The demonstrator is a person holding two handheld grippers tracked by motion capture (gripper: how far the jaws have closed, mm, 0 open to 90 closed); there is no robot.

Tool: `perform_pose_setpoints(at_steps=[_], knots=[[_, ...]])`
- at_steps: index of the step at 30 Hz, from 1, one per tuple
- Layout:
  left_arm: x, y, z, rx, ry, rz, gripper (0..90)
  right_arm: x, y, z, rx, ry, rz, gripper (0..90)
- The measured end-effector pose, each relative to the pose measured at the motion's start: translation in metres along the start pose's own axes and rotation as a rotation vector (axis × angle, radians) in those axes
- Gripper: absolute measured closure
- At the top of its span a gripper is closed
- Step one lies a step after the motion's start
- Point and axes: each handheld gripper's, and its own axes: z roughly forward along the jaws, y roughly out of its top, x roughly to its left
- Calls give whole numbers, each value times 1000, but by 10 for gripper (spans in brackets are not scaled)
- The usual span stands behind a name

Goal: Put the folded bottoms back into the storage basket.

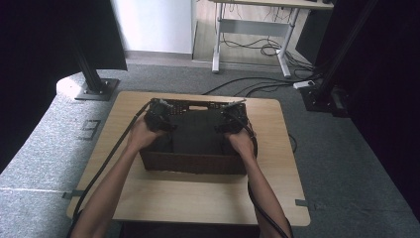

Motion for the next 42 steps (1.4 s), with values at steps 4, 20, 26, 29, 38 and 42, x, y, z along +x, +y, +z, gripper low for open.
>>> perform_pose_setpoints(at_steps=[4, 20, 26, 29, 38, 42], knots=[[4, -3, -7, -32, -17, -18, 336, -7, 1, -11, -33, -9, 4, 174], [5, -14, -25, -94, 12, 5, 194, -14, -13, -39, -89, -5, -43, 140], [29, -33, -30, -96, 151, -53, 315, -32, -26, -51, -87, -125, -25, 300], [43, -45, -25, -97, 146, -119, 423, -44, -36, -48, -62, -143, 3, 432], [36, -59, -20, -119, 187, -161, 667, -46, -53, -46, -71, -135, 8, 734], [20, -70, -30, -125, 201, -162, 673, -40, -64, -56, -76, -120, -5, 734]])
